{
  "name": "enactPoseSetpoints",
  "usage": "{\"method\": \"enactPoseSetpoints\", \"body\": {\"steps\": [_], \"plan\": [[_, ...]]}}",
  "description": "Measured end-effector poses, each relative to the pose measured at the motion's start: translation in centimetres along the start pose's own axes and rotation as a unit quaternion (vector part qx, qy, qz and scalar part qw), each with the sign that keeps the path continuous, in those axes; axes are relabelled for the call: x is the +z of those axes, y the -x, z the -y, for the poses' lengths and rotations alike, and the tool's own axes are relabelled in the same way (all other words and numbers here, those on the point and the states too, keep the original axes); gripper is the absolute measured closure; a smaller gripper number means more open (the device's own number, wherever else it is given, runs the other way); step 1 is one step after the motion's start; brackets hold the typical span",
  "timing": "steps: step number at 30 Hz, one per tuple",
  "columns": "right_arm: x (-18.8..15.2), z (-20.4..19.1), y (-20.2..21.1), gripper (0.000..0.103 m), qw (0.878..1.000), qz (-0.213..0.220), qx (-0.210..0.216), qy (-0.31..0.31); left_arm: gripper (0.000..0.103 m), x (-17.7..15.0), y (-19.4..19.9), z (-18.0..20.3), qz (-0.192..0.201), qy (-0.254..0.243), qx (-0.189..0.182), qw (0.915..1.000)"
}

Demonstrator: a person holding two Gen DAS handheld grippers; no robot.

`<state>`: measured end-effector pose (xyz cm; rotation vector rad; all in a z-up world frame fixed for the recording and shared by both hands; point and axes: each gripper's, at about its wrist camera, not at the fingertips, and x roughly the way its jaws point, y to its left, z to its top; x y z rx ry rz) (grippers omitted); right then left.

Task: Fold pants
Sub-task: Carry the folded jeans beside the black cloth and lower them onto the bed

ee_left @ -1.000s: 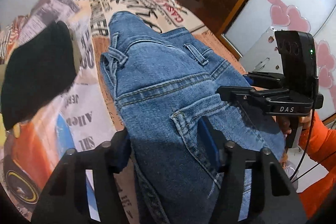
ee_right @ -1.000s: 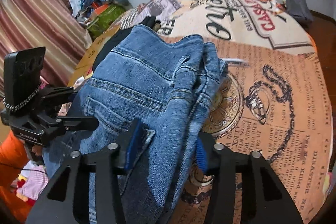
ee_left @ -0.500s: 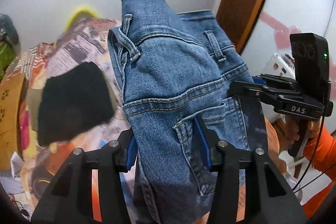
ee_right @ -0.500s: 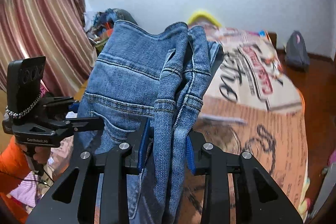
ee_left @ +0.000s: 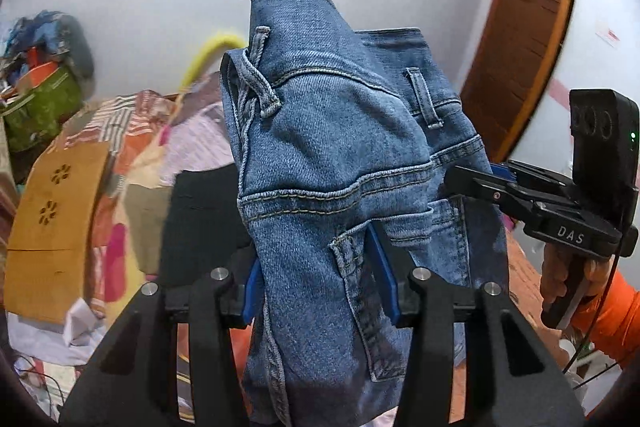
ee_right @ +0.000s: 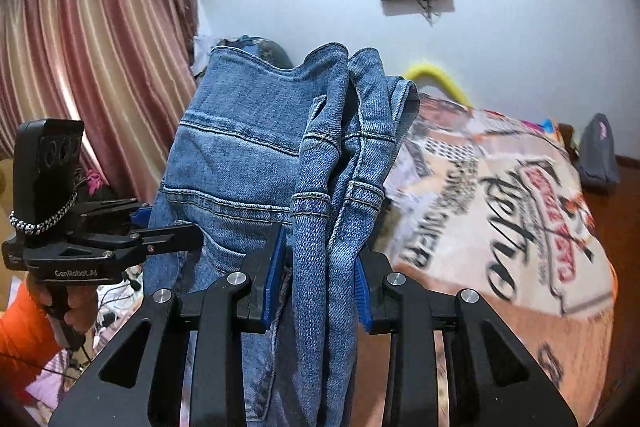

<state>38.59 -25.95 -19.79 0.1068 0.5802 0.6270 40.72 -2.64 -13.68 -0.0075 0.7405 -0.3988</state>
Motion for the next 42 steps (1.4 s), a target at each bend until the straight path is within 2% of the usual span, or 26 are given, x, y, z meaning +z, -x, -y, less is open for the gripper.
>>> {"method": "enactPoseSetpoints", "body": {"steps": [8,17,21,24,26,28,31,34,36,38,42], "plan": [[2.1,-1.5,-6.6,0.075,1.0,-0.002,0.011,0.025,0.056,1.3,-3.3,-6.2,0.004,0.029,0.023,0.9993],[3.3,-0.7,-13.4,0.075,1.0,-0.014,-0.005,0.025,0.056,3.1,-10.1,-13.1,-0.013,0.06,0.028,0.9977],[3.5,0.7,-17.2,0.075,0.999,-0.034,-0.012,0.015,0.056,3.1,-13.9,-15.7,-0.037,0.076,0.028,0.996],[3.1,1.9,-20.3,0.074,0.998,-0.062,-0.024,0.014,0.056,2.2,-16.8,-18.0,-0.068,0.115,0.024,0.9907],[2.8,2.7,-21.8,0.073,0.996,-0.084,-0.03,0.005,0.056,1.3,-18.1,-19.5,-0.079,0.145,0.035,0.9856],[2.7,3.2,-22.6,0.073,0.993,-0.102,-0.051,0.001,0.056,0.6,-17.7,-20.2,-0.067,0.154,0.047,0.9847],[2.5,3.2,-21.9,0.069,0.994,-0.092,-0.059,0.014,0.056,0.4,-16.1,-19.5,-0.054,0.139,0.053,0.9874],[2.7,2.4,-20.0,0.068,0.995,-0.078,-0.059,0.029,0.056,0.4,-13.4,-17.2,-0.037,0.097,0.067,0.9923],[3.0,1.6,-18.5,0.067,0.995,-0.068,-0.058,0.036,0.056,0.5,-11.5,-15.4,-0.023,0.077,0.062,0.9948],[3.5,0.5,-16.4,0.067,0.997,-0.059,-0.045,0.031,0.056,1.0,-10.2,-14.6,-0.013,0.069,0.056,0.9959],[4.5,-2.0,-12.4,0.064,0.998,-0.029,-0.038,0.04,0.056,1.7,-4.7,-10.7,0.018,0.054,0.051,0.997]]}}
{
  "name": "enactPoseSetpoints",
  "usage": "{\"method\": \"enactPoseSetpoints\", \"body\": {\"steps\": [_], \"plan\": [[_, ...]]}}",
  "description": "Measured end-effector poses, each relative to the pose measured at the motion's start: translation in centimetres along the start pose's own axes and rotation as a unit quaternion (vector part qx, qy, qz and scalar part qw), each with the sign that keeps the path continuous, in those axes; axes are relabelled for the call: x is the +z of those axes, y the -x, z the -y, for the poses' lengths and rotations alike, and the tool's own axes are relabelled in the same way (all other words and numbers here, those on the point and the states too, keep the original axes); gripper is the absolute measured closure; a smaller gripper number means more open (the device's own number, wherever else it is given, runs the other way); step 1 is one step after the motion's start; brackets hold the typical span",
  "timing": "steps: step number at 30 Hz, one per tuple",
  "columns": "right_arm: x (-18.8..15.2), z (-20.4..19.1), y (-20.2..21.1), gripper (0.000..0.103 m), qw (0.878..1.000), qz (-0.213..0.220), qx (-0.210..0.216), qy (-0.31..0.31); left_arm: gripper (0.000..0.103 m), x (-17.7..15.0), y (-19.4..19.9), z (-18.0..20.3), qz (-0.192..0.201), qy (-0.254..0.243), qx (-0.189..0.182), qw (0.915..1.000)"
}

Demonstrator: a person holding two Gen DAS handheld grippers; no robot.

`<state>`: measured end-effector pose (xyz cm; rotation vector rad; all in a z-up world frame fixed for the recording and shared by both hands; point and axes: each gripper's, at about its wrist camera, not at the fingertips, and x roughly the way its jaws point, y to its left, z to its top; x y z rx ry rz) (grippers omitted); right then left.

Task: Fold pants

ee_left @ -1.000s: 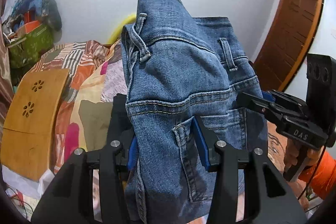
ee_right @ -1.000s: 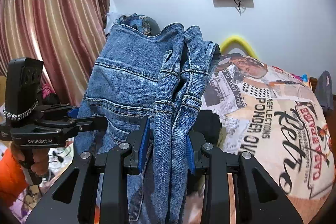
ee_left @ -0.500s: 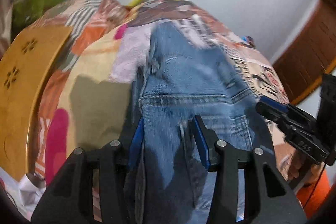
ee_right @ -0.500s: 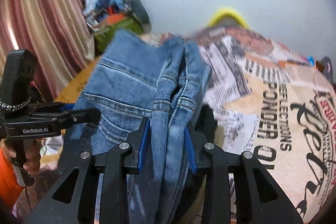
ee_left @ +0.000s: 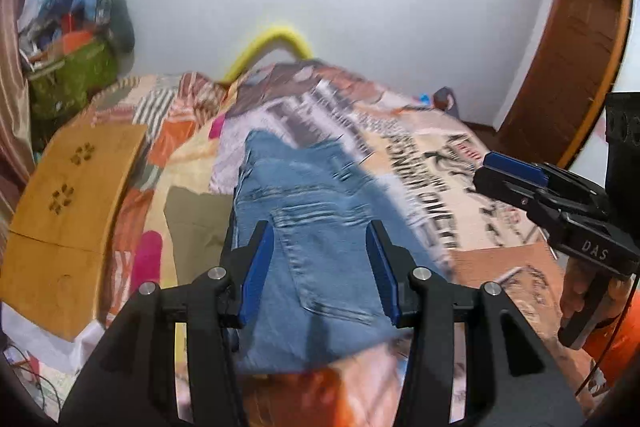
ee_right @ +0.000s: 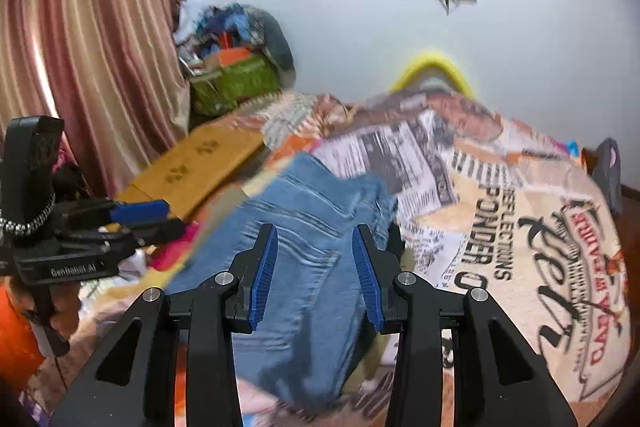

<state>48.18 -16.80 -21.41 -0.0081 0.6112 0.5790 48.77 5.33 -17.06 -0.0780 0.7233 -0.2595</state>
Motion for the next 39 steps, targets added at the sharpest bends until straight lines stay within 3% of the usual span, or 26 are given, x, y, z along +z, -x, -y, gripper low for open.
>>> {"method": "enactPoseSetpoints", "body": {"steps": [4,12,19,27,29,32,39], "plan": [[0.4,-3.3,6.1,0.053,0.999,0.042,0.0,0.018,0.056,-0.1,6.0,2.8,0.038,-0.017,0.017,0.999],[-0.2,-7.9,16.9,0.045,0.993,0.113,0.002,0.022,0.055,-2.4,18.8,8.3,0.127,-0.053,0.025,0.9903],[-2.2,-10.9,24.5,0.044,0.986,0.164,-0.005,0.031,0.053,-6.3,27.0,11.6,0.19,-0.057,0.039,0.9793],[-5.9,-12.7,28.9,0.032,0.979,0.204,-0.009,0.03,0.033,-10.8,32.0,13.9,0.237,-0.053,0.047,0.9688],[-6.3,-12.8,29.1,0.024,0.978,0.207,-0.012,0.027,0.03,-11.7,32.6,14.2,0.244,-0.051,0.049,0.9672],[-7.1,-13.1,29.8,0.018,0.975,0.219,-0.026,0.029,0.016,-12.7,33.2,14.6,0.252,-0.053,0.059,0.9645],[-8.3,-13.8,30.5,0.0,0.972,0.227,-0.055,0.031,0.003,-13.9,33.7,15.0,0.259,-0.053,0.068,0.9621]]}}
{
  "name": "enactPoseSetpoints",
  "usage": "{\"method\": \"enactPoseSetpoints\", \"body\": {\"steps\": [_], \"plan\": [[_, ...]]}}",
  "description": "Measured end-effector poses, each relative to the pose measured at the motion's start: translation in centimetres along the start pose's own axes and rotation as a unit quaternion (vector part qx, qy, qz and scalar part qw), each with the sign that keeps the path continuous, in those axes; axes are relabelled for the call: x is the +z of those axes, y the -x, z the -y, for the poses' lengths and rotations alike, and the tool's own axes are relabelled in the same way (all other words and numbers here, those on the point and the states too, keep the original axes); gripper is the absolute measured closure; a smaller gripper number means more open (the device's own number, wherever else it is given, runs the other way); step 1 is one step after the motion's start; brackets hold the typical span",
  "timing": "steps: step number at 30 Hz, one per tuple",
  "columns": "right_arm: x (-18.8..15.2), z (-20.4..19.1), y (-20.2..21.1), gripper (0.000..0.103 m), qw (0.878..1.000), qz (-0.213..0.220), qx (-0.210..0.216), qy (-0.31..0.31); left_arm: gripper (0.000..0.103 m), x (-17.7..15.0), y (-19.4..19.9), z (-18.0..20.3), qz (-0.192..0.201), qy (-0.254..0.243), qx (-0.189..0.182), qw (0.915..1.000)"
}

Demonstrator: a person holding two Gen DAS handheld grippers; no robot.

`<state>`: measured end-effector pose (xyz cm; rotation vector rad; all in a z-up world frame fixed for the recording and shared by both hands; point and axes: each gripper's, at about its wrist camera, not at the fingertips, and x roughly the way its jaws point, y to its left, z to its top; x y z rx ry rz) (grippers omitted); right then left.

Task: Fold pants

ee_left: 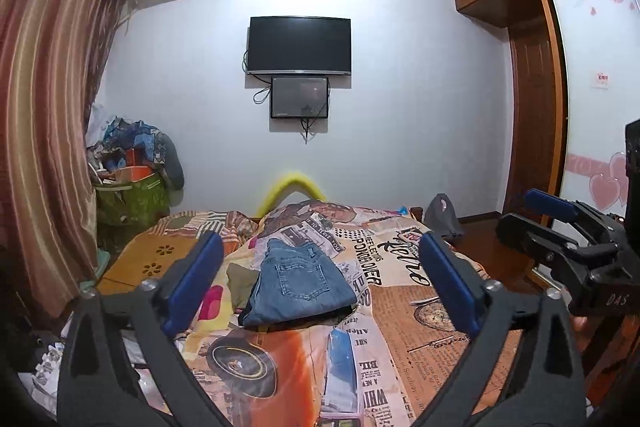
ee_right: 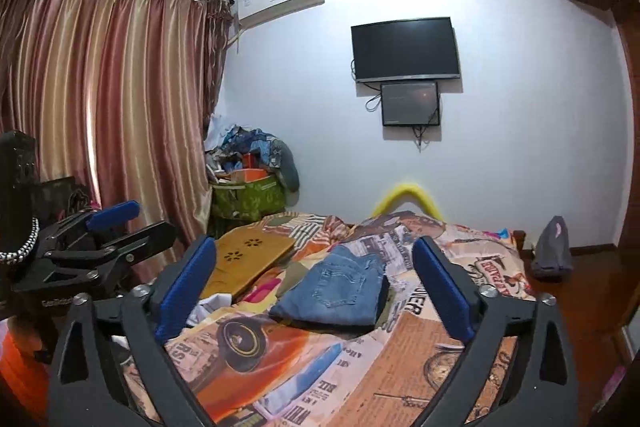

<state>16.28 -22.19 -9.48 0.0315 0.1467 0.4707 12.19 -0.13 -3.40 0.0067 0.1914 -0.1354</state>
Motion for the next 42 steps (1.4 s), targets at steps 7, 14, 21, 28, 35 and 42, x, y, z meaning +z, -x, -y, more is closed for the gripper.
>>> {"method": "enactPoseSetpoints", "body": {"steps": [7,14,21,28,35,42], "plan": [[-0.5,-0.1,0.8,0.0,1.0,0.001,-0.006,-0.002,0.002,-0.6,0.1,0.2,-0.002,0.006,-0.003,1.0],[-1.2,-0.6,1.6,0.0,1.0,0.002,-0.003,0.002,0.001,-0.6,-0.2,0.2,-0.004,0.003,-0.002,1.0],[-1.5,-0.6,1.6,0.0,1.0,0.002,-0.005,0.0,0.001,-1.0,-0.5,0.1,-0.007,0.0,0.003,1.0],[-1.4,-0.4,1.7,0.0,1.0,0.005,-0.008,-0.001,0.001,-1.4,-1.0,0.2,-0.016,0.002,0.006,0.9998],[-1.3,-0.3,1.7,0.0,1.0,0.001,-0.008,-0.003,0.001,-1.6,-1.5,0.4,-0.02,0.002,0.006,0.9998],[-1.1,-0.1,1.8,0.0,1.0,0.005,-0.009,-0.006,0.001,-1.6,-1.7,0.4,-0.021,0.001,0.006,0.9998]]}}
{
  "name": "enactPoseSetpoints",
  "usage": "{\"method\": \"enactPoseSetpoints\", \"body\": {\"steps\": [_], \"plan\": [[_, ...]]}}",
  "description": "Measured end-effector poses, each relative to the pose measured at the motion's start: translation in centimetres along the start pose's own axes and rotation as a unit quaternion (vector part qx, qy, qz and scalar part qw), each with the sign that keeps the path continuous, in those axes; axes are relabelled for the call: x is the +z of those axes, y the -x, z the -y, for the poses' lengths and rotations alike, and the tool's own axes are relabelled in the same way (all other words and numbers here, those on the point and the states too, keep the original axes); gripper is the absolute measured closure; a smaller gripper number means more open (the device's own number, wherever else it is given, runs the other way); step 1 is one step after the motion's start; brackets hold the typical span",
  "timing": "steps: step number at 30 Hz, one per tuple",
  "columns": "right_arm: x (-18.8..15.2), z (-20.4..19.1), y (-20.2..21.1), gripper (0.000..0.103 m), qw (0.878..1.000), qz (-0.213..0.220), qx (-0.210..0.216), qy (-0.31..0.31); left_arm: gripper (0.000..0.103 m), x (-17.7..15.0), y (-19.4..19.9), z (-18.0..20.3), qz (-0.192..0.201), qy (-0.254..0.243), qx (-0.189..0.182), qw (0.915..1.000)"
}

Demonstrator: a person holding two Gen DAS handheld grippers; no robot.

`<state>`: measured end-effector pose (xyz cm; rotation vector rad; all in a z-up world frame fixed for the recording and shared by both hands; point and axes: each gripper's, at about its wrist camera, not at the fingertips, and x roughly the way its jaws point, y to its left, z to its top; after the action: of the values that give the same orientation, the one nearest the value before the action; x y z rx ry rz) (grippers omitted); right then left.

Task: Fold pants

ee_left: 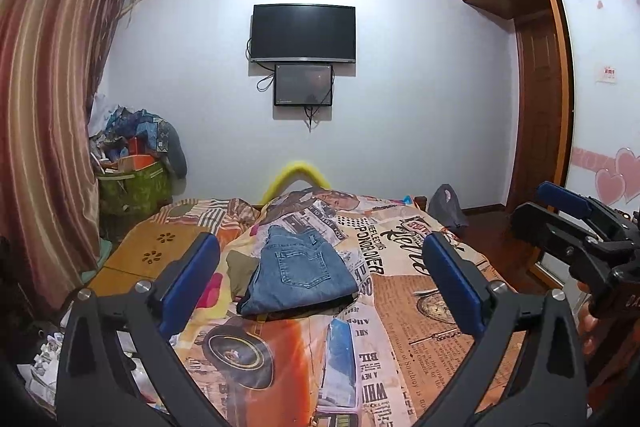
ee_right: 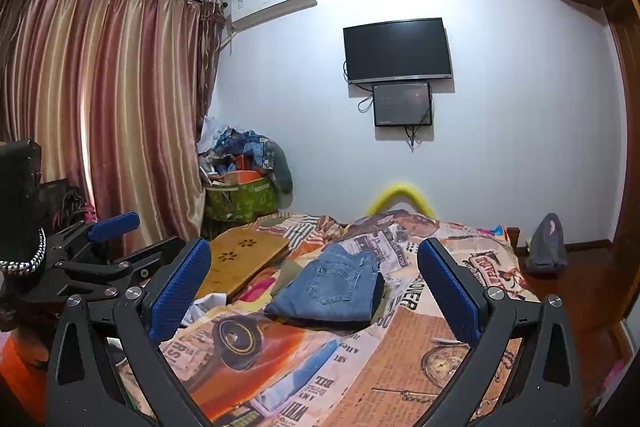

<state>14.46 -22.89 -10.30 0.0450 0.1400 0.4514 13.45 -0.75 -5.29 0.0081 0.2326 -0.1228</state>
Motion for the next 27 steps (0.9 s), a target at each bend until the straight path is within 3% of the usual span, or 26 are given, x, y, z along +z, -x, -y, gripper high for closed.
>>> {"method": "enactPoseSetpoints", "body": {"steps": [27], "plan": [[-0.24,-0.06,-0.57,0.0,1.0,-0.008,-0.008,0.005,0.001,-0.08,-0.21,-0.47,-0.008,0.01,-0.027,0.9995]]}}
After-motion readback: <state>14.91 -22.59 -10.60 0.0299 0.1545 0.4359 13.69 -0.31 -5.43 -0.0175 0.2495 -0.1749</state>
